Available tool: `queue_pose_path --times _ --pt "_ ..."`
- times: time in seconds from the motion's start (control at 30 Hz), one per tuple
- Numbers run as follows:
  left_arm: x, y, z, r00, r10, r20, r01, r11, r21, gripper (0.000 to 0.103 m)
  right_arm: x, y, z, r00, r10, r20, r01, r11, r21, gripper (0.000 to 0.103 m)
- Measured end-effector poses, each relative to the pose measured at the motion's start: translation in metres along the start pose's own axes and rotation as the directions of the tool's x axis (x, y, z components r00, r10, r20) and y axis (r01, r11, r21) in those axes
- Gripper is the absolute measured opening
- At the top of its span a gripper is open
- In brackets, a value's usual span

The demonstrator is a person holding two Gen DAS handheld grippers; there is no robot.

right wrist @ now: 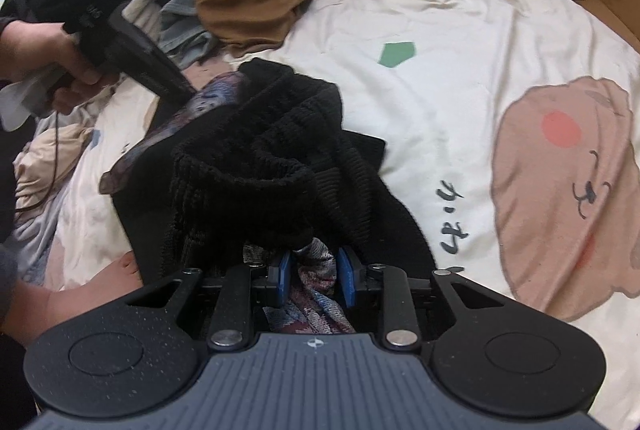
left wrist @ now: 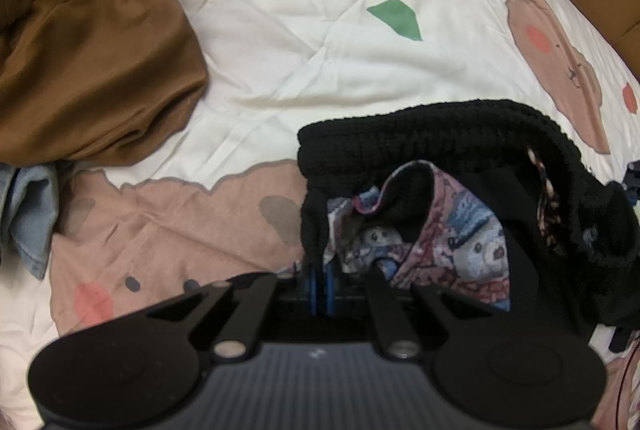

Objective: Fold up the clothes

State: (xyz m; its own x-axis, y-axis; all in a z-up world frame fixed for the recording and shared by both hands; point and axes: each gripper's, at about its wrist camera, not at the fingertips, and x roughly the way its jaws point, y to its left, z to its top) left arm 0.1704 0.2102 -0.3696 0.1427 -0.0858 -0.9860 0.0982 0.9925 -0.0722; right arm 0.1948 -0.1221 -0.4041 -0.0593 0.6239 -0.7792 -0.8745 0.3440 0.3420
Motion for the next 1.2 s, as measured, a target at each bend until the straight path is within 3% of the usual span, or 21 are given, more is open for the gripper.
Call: queue_pose_path --times 0.2,0.43,0.5,0.63,0.83,1.2 --pt "0.000 0.000 -0.001 1.000 -0.003 0.001 0.003 1.000 -0.005 0.005 -0.008 0.009 0.002 0.999 0.033 -0.021 -0.034 0.997 -0.071 0.027" --pt "0.001 -0.002 -0.001 1.000 0.000 0.000 0.000 1.000 -0.005 0.005 0.003 0.011 0.001 0.998 0.046 -0.040 -0.048 0.997 -0.065 0.027" --pt "0.001 -0.002 -0.001 1.000 -0.002 0.001 0.002 1.000 -0.006 0.005 0.006 0.008 -0.002 0.999 0.047 -0.025 -0.048 0.998 -0.029 0.017" --pt "0.000 -0.001 -0.003 1.000 -0.004 0.010 0.004 1.000 -0.004 0.005 -0.011 0.000 -0.007 0.999 -0.029 0.043 0.027 0.999 0.041 0.003" --pt "-0.006 -0.001 0.000 0.999 -0.010 0.040 0.011 1.000 -0.008 0.005 -0.045 -0.012 -0.015 0.977 -0.165 0.136 0.144 0.978 0.151 0.001" --pt "-0.033 -0.004 0.028 0.989 -0.047 0.143 0.042 0.998 0.043 0.005 -0.082 -0.031 -0.027 0.908 -0.395 0.138 0.358 0.904 0.235 0.000"
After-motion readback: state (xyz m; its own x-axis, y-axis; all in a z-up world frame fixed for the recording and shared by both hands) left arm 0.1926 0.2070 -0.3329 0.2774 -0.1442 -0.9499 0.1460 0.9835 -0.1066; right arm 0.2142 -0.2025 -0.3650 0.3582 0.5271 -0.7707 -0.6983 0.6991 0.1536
